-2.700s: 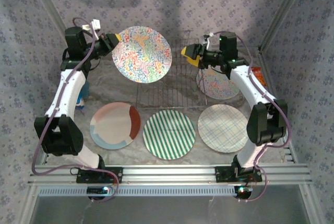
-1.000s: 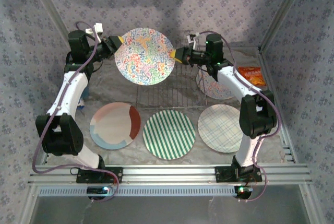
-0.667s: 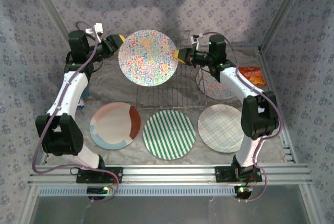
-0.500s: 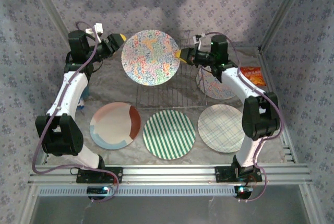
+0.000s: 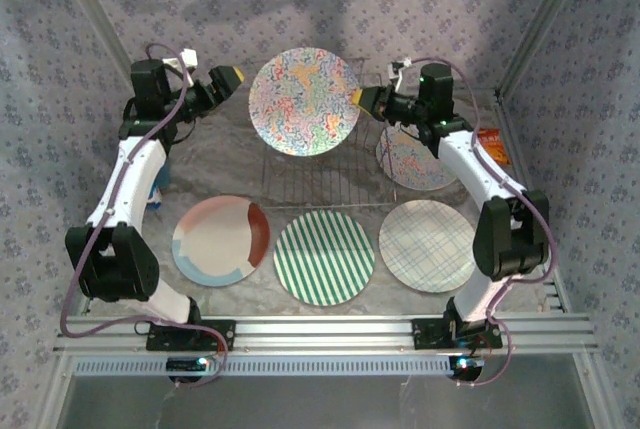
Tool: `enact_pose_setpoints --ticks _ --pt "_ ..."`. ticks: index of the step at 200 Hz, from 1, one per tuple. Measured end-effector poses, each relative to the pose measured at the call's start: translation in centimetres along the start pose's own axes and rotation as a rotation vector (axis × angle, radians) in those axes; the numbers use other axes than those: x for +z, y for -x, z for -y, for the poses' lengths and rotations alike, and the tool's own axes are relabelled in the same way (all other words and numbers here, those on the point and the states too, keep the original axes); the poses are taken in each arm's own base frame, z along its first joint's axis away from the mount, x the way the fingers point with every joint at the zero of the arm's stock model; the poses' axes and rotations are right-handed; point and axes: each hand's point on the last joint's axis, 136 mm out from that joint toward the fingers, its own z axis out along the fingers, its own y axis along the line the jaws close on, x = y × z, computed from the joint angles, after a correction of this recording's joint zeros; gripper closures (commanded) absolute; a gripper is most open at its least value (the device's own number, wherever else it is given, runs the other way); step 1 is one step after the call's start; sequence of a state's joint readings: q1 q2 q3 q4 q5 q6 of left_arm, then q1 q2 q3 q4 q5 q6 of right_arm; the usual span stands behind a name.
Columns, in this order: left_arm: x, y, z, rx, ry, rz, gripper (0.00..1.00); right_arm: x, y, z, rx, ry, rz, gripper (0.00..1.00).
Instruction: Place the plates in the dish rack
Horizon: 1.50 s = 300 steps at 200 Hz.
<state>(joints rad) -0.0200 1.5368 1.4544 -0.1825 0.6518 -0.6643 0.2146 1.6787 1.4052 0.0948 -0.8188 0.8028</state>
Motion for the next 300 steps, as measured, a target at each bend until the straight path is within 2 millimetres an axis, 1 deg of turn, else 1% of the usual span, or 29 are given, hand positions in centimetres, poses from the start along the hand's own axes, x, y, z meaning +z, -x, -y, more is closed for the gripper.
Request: enact_pose_setpoints --ticks 16,30,41,70,88,113,132,150,176,197,223,247,263,276,300 --pt "-0.7 0.6 0.0 0.008 0.061 0.003 0.01 -0.9 0.4 -0.2 -0.017 -0.039 0.031 1.00" --pt "-1.7 1.3 0.5 0.036 0.108 0.021 0.01 -1.8 0.9 -0.5 -0.039 -0.084 0.065 1.00" --pt "-2.8 1.8 0.9 0.065 0.148 0.042 0.01 -2.8 1.3 -0.9 -0.065 -0.128 0.099 1.00" --pt "-6.1 2.0 1.8 0.128 0.236 0.088 0.01 -5.4 1.9 -1.4 -0.125 -0.261 0.179 1.00" --pt "-7.6 2.1 2.0 0.156 0.279 0.110 0.01 -6.9 2.5 -1.2 -0.158 -0.378 0.222 1.00" --pt "-8.5 1.8 1.7 0.171 0.321 0.115 0.01 -8.5 3.3 -0.4 -0.199 -0.547 0.280 1.00" --pt "-8.9 1.1 0.9 0.171 0.355 0.110 0.01 -9.6 3.5 0.0 -0.231 -0.684 0.310 1.00" --pt "-8.9 0.5 -0.2 0.168 0.386 0.094 0.01 -10.3 3.6 -0.2 -0.271 -0.801 0.329 1.00" --pt "-8.7 -0.1 -1.4 0.169 0.422 0.073 0.01 -9.6 4.3 -1.1 -0.345 -0.914 0.353 1.00" --pt "-8.4 -0.2 -2.0 0.177 0.440 0.064 0.01 -8.5 4.5 -0.8 -0.394 -0.991 0.351 1.00" --pt "-7.3 -0.5 -3.2 0.183 0.469 0.034 0.01 -7.2 4.4 0.9 -0.445 -1.101 0.308 1.00" --pt "-5.3 -0.9 -5.2 0.185 0.526 -0.010 0.01 -6.2 4.3 3.0 -0.482 -1.186 0.264 1.00" --pt "-4.4 -1.6 -6.3 0.205 0.572 -0.039 0.01 -5.7 4.4 4.1 -0.504 -1.230 0.238 1.00" --pt "-3.9 -2.0 -6.5 0.226 0.590 -0.054 0.01 -5.4 4.5 4.9 -0.518 -1.253 0.222 1.00" --pt "-3.6 -2.2 -6.0 0.249 0.587 -0.058 0.01 -5.2 5.0 5.5 -0.532 -1.272 0.207 1.00"
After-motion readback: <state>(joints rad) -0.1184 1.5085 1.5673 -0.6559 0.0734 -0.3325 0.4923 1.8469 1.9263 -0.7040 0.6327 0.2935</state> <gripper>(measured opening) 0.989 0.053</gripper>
